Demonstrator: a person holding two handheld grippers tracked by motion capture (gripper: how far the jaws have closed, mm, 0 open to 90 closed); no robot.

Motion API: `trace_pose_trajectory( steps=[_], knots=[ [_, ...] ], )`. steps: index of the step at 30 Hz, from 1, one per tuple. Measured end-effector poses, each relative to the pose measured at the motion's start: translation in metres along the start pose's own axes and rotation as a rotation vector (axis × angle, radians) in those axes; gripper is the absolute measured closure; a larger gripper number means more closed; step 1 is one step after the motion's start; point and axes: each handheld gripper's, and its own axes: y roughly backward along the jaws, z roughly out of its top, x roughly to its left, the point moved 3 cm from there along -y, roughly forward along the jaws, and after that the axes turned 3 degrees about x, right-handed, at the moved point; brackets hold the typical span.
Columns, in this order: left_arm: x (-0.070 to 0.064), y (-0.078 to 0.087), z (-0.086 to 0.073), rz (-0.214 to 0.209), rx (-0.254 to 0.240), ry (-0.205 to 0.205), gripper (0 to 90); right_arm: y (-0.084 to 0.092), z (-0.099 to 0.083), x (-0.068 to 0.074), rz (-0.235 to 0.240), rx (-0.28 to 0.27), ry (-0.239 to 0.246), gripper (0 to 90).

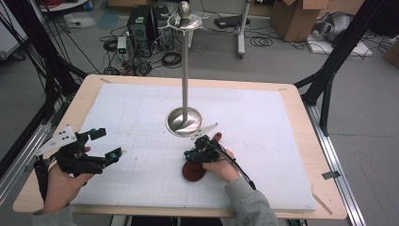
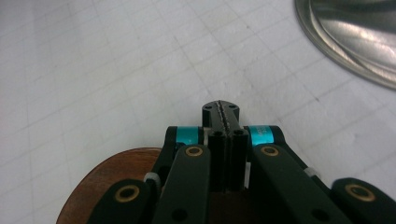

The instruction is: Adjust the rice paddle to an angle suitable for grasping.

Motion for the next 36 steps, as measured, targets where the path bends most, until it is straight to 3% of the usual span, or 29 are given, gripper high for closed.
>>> trace_pose_trajectory(
  steps=[12,18,22,36],
  knots=[
    [0.003,-0.005,0.002,0.0,0.008,-0.005,2.0,0.02,-0.022,0.002,-0.03,0.003,0.032,90.0],
    [0.001,-0.009,0.003,-0.007,0.008,-0.007,2.0,0.031,-0.035,-0.002,-0.02,-0.008,0.011,90.0],
    [0.001,-0.012,0.002,-0.011,0.019,-0.01,2.0,0.04,-0.046,-0.007,0.013,-0.024,-0.011,90.0],
    [0.0,-0.015,0.001,-0.014,0.023,-0.007,2.0,0.065,-0.069,-0.016,-0.007,-0.001,-0.004,90.0]
  ],
)
